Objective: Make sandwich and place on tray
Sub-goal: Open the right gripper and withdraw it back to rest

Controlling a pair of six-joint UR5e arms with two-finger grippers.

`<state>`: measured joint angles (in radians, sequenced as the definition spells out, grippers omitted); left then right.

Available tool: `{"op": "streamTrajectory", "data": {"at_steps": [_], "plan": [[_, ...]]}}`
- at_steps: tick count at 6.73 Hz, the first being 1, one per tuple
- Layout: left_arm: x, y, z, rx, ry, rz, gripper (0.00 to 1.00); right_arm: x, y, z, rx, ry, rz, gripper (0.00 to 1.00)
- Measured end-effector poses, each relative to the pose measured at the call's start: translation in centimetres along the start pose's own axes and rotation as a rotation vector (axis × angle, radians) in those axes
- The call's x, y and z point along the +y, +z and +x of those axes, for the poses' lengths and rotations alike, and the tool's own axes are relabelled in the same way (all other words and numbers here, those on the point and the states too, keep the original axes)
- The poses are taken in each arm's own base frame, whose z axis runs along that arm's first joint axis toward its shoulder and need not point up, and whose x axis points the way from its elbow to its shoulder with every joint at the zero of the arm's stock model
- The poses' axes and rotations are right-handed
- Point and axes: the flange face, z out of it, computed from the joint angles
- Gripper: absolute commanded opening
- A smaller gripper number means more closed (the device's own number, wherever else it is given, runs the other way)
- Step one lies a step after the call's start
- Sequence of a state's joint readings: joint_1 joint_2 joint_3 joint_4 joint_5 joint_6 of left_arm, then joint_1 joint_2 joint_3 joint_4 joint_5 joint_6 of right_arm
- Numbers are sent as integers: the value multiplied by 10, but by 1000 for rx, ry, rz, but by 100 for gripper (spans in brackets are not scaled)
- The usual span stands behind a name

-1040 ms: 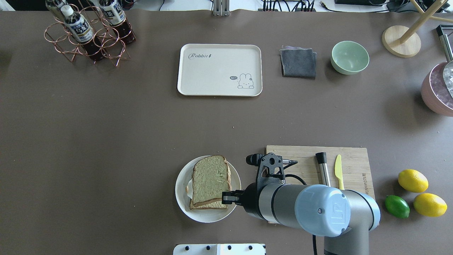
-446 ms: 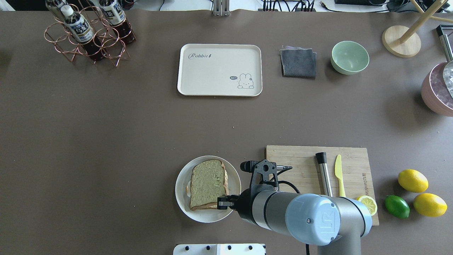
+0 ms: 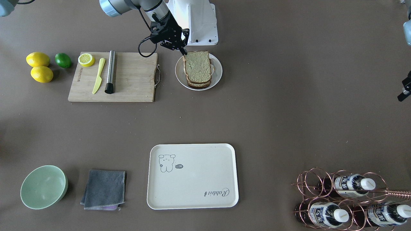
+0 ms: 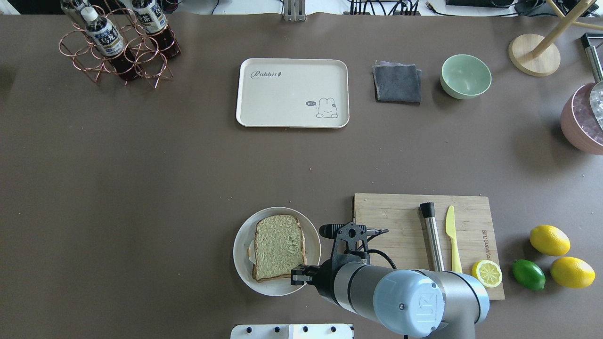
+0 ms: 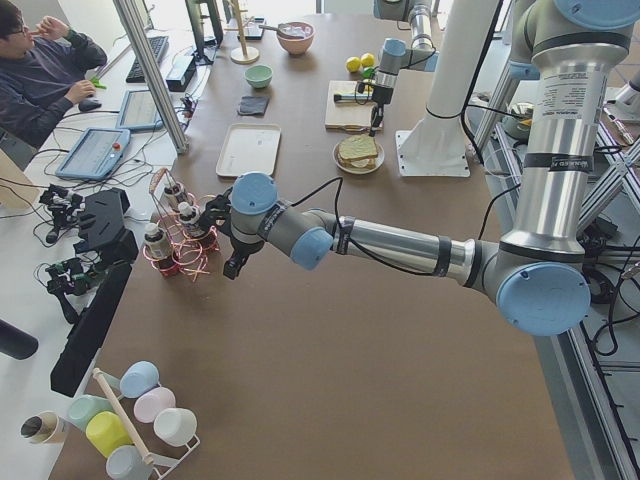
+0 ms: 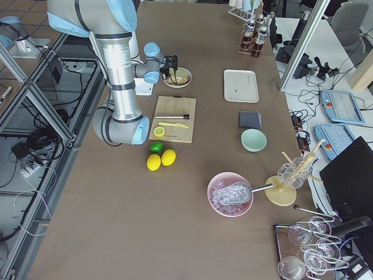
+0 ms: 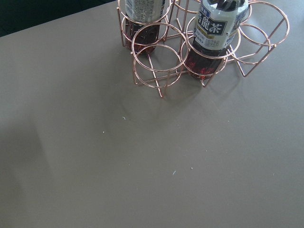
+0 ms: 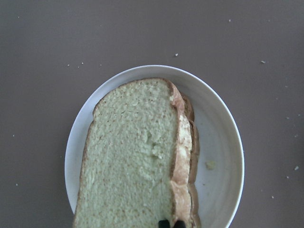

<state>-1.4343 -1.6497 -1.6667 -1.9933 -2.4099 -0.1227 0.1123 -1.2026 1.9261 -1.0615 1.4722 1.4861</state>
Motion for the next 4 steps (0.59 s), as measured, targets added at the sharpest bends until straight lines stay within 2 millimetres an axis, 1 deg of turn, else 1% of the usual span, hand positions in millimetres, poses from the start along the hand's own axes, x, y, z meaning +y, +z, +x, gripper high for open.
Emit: {"op": "streamTrajectory", "data": {"at_steps": [2,3,4], "plan": [[-1,0,0,0,0,0,99,-5,2,3,11,-12,42,100],[-1,0,0,0,0,0,99,-11,2,4,18,-15,59,100],[-1,0,0,0,0,-1,99,-29,-1,7,35,-11,68,100]]}}
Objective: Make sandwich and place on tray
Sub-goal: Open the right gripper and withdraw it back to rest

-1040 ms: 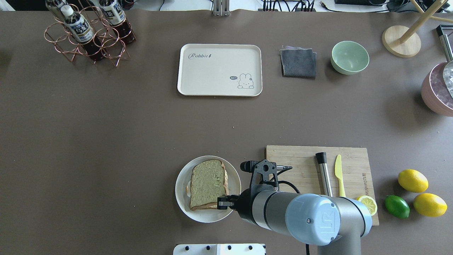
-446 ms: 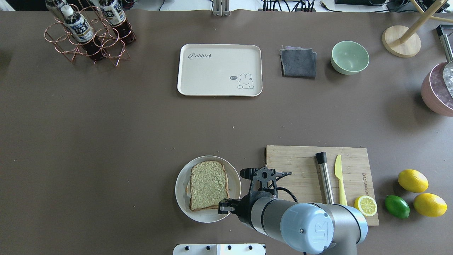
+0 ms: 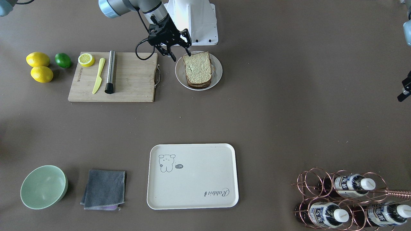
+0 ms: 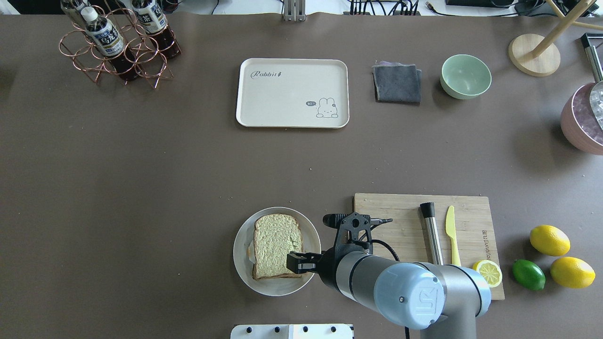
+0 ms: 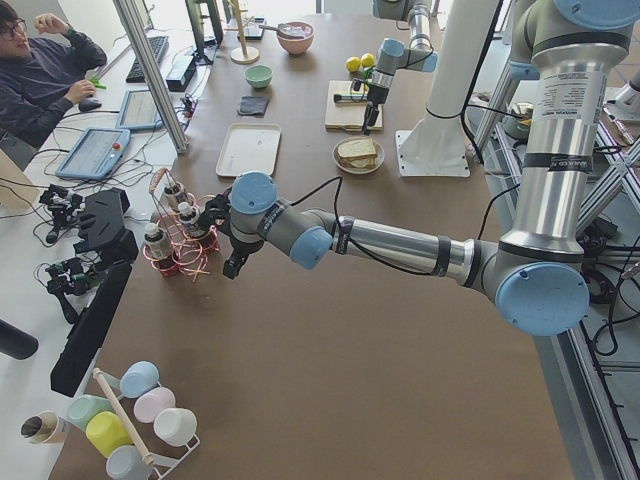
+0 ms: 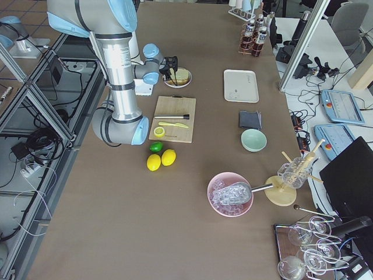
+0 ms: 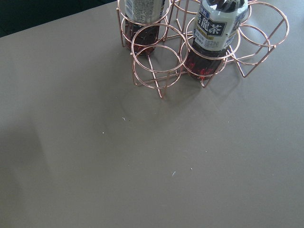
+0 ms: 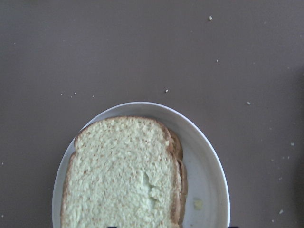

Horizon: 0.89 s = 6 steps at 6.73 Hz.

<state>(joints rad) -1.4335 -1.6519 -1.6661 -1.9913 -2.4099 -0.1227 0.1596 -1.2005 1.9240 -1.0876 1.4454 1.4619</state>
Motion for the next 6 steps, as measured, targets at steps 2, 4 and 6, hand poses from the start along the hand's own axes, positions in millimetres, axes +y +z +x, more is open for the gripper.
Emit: {"op": "streamTrajectory", "data": {"at_steps": [2,4,6], "plan": [[1,0,0,0,-11,-1,99,-76,-11,26,83,15,-36,100],[3,1,-1,0,-44,-2,98,-167,-36,73,212,-46,-71,100],[6,4,-5,-4,-63,-12,98,-268,-91,140,349,-139,-130,100]]}}
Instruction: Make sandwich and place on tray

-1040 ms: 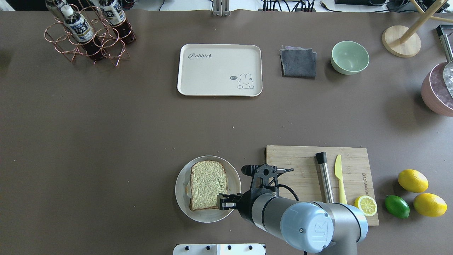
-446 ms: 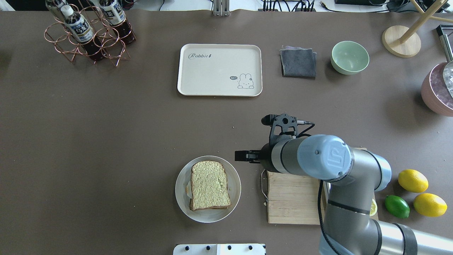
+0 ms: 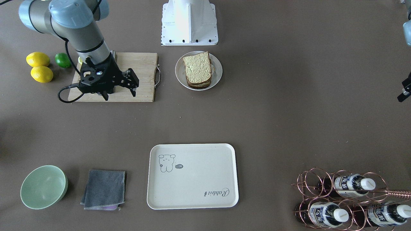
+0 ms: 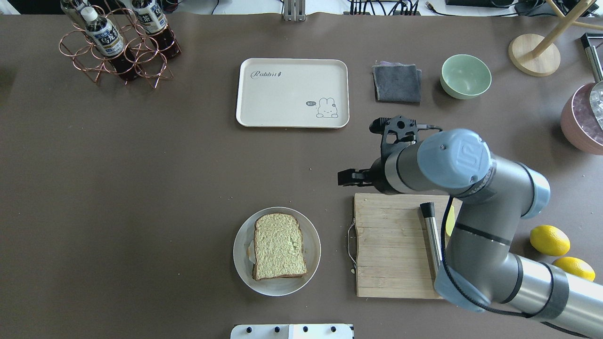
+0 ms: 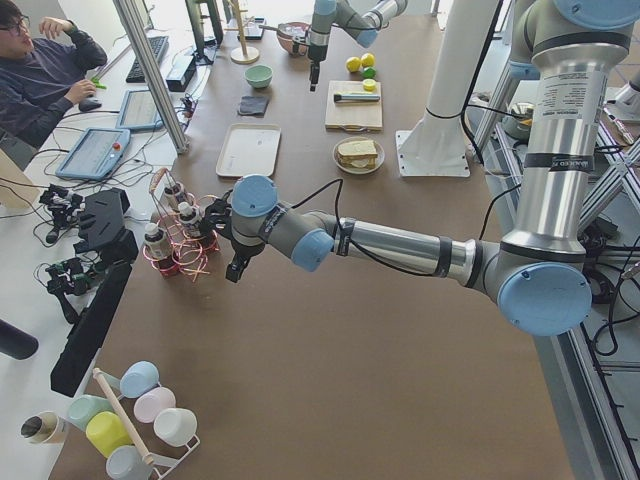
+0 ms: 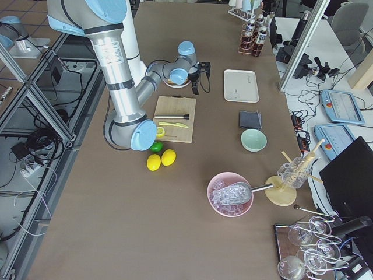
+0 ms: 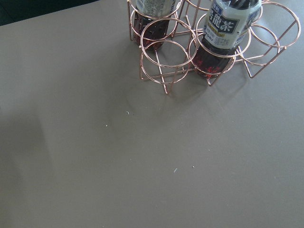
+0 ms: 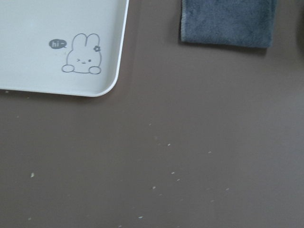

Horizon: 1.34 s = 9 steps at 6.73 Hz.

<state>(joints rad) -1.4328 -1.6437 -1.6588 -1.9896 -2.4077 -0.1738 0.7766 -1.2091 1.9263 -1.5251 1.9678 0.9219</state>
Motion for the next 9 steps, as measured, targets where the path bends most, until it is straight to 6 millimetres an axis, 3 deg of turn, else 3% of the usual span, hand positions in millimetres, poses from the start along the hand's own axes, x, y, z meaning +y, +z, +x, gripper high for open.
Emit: {"op": "streamTrajectory", "data": {"at_steps": [2,3,4,5,7,9], "plan": [[3,3,-4,-2,-9,-8,98,-53,-41,100,142,-93,-42,100],[5,4,-5,-2,-13,-12,98,-68,-61,155,181,-134,-73,100],[8,6,-11,-6,-28,-21,98,-70,-74,218,184,-183,-115,100],[13,8,-23,-13,-51,-33,98,-60,-81,274,168,-199,-148,100],[27,16,-56,-32,-110,-59,98,-8,-87,384,151,-182,-214,100],[47,20,-98,-52,-106,-84,98,36,-92,452,157,-160,-252,100]]}}
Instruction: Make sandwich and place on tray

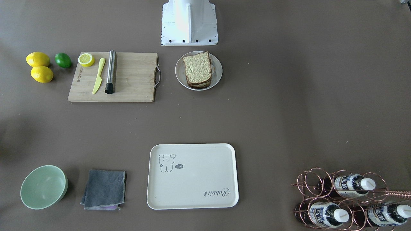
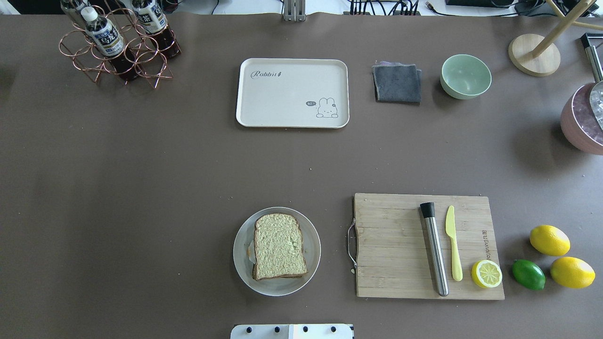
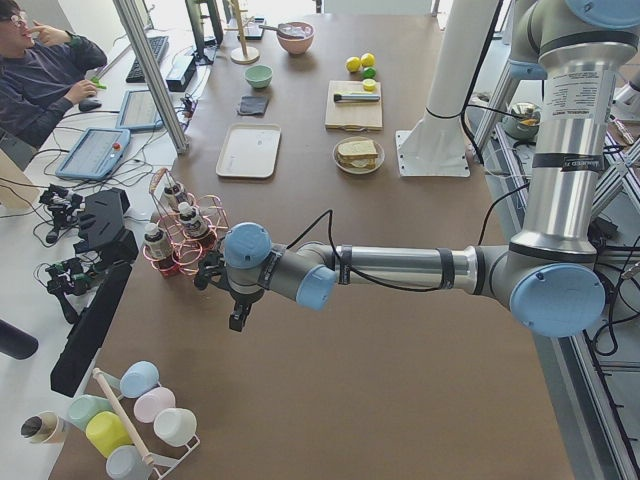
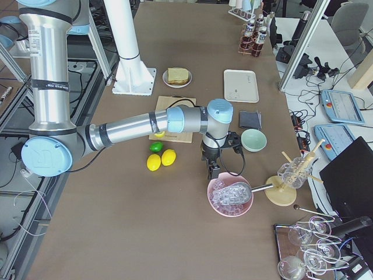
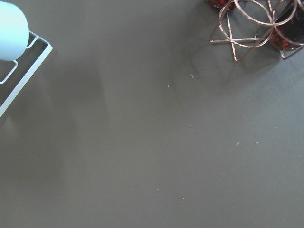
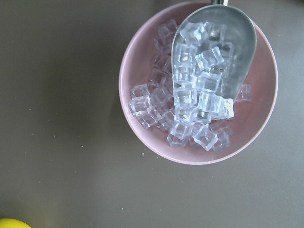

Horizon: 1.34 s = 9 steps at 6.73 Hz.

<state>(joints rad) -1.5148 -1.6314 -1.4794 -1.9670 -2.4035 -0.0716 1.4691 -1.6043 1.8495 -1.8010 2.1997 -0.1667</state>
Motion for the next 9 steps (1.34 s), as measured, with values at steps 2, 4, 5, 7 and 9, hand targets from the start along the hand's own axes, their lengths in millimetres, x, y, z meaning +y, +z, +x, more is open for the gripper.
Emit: {"op": "streamTrajectory", "data": {"at_steps": [2,4,5,7,9], "plan": [[1,-5,-18,-8,83,-11,98,-1,-18,8,2,17,36,100],[-15,-23,3,-4,108,16,98,-34,-30,-22,-41,-31,65,100],[-24,-29,35,8,94,37,98,-40,-27,-28,-55,-38,61,100],[-37,-17,138,64,-4,38,99,-37,-21,-28,-60,-37,51,100],[-32,6,226,97,-94,14,98,-33,-16,-26,-61,-34,43,100]]}}
